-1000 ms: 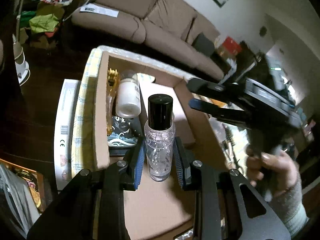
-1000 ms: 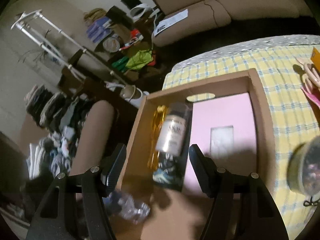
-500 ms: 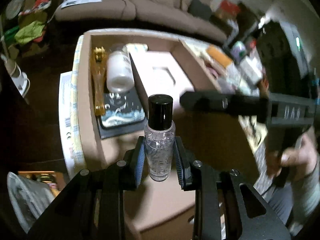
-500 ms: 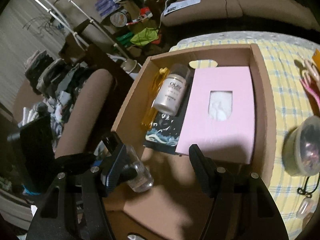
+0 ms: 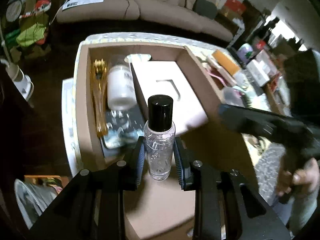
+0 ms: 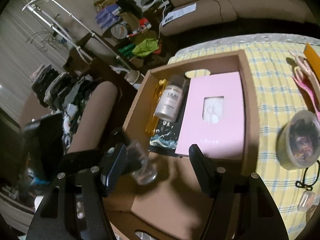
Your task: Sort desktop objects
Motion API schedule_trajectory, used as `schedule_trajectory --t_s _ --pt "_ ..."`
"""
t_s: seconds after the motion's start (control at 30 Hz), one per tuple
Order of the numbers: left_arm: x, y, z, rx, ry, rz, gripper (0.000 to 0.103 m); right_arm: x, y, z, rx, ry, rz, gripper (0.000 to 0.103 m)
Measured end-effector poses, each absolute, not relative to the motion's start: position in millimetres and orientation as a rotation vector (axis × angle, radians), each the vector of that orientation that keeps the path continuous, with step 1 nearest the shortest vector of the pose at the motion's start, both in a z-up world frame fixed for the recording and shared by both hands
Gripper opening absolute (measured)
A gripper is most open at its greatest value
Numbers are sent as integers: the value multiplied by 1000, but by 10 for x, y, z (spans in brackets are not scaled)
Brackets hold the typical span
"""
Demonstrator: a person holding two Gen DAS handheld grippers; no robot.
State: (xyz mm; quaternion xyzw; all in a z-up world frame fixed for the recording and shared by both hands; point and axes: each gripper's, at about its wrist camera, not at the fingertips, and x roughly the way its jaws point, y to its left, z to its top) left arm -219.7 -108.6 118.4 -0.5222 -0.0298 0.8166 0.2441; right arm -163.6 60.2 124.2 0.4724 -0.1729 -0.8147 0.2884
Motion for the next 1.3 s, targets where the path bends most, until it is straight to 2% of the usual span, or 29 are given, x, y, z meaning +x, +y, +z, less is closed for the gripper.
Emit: schedule_trajectory --t_s 0.13,0.3,0.6,0.7,0.83,0.9,0.97,1.0,1.07,1.13,1.2,1.3 --pt "-2531 -936 1142 -1491 -40 2221 26 -1649 713 1278 1251 -477 -2189 68" --pt "-2883 -741 978 -1590 129 2253 26 -1668 820 1239 1255 -495 -2193 68" --pt "-3302 -421 952 -1635 209 2276 28 -1698 927 1133 1269 -501 -2190 68" --pt "-3304 -530 1058 -1588 109 2333 47 -1690 955 1122 1268 -491 -2194 68" --pt "-3258 -724 1189 -1538 2 2366 50 -1698 981 1097 1274 -479 -2196 68" --pt "-3158 -794 1240 -1518 -20 2362 54 -1696 995 1089 1276 -486 -2193 68" --pt "-2991 -843 1297 -1482 -35 2355 71 -1691 1003 1090 1276 -487 -2195 68" --pt "-2920 -860 1336 -1464 -43 2354 75 -1681 1001 1096 1275 -486 -2195 68" --pt "-2709 -899 1391 -1426 -56 2357 91 -1661 989 1112 1276 -478 -2195 71" --pt "-2532 -947 1426 -1402 -75 2360 98 -1622 968 1138 1276 -461 -2202 75" --pt "-2372 -997 1442 -1386 -96 2360 102 -1578 952 1169 1273 -450 -2207 80" --pt "-2158 -1054 1439 -1374 -129 2360 103 -1511 936 1214 1274 -425 -2219 83"
